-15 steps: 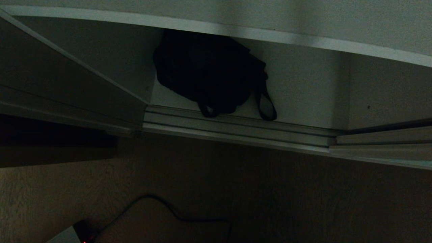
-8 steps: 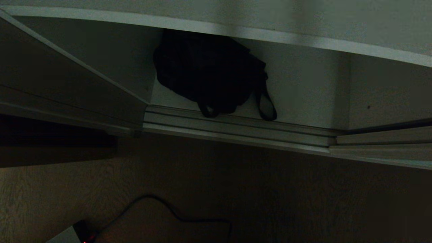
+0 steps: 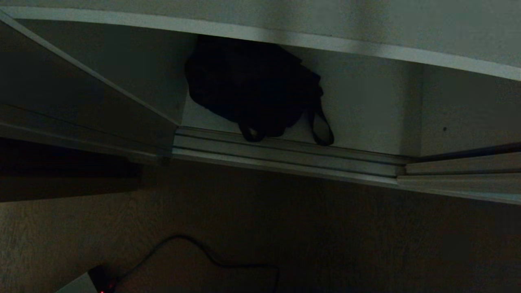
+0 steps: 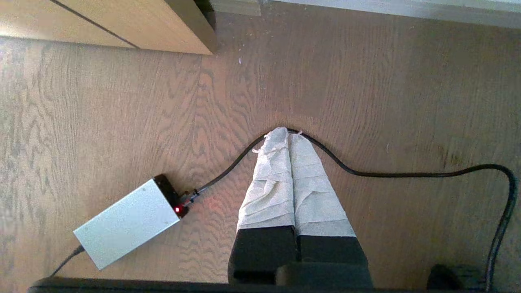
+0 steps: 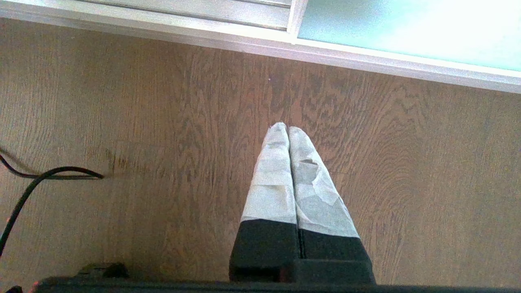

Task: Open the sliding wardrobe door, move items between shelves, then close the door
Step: Close the door

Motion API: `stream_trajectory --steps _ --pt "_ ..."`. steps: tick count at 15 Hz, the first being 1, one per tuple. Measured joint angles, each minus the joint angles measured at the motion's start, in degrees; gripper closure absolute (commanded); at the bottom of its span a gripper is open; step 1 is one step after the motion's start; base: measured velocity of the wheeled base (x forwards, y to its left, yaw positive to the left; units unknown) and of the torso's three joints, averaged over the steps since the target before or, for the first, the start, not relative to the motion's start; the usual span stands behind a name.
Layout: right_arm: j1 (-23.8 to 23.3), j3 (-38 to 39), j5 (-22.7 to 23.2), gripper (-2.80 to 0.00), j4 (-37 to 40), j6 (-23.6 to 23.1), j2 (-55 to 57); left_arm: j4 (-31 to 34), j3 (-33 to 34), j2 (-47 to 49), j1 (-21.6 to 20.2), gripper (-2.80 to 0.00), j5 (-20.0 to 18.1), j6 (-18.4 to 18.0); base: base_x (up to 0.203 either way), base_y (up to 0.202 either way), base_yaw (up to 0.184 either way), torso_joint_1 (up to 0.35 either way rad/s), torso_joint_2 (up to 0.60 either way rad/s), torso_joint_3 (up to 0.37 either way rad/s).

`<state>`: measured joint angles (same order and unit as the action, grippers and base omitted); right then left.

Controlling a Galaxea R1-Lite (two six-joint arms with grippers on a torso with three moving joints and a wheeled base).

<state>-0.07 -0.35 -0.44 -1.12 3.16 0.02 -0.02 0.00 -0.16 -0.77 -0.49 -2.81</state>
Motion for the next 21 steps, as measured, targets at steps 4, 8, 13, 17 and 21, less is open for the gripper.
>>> stream_trajectory --steps 4,8,13,17,21 --pt "0.0 0.0 0.0 0.0 0.0 0.0 0.0 0.2 0.0 0.0 0.0 0.0 -0.1 -1.0 0.0 0.0 0.0 0.0 0.0 0.15" --pt "0.0 0.0 0.0 0.0 0.0 0.0 0.0 0.3 0.0 0.0 0.0 0.0 -0.1 -0.8 0.0 0.0 0.0 0.004 0.0 0.2" --pt "0.0 0.0 0.0 0.0 0.0 0.0 0.0 0.2 0.0 0.0 0.0 0.0 -0.3 -0.3 0.0 0.0 0.0 0.002 0.0 0.201" --pt "0.0 0.0 0.0 0.0 0.0 0.0 0.0 0.3 -0.1 0.1 0.0 0.0 -0.5 -0.9 0.0 0.0 0.0 0.003 0.0 0.199" --pt "0.0 0.0 0.0 0.0 0.0 0.0 0.0 0.3 -0.1 0.1 0.0 0.0 -0.6 -1.0 0.0 0.0 0.0 0.001 0.0 0.201"
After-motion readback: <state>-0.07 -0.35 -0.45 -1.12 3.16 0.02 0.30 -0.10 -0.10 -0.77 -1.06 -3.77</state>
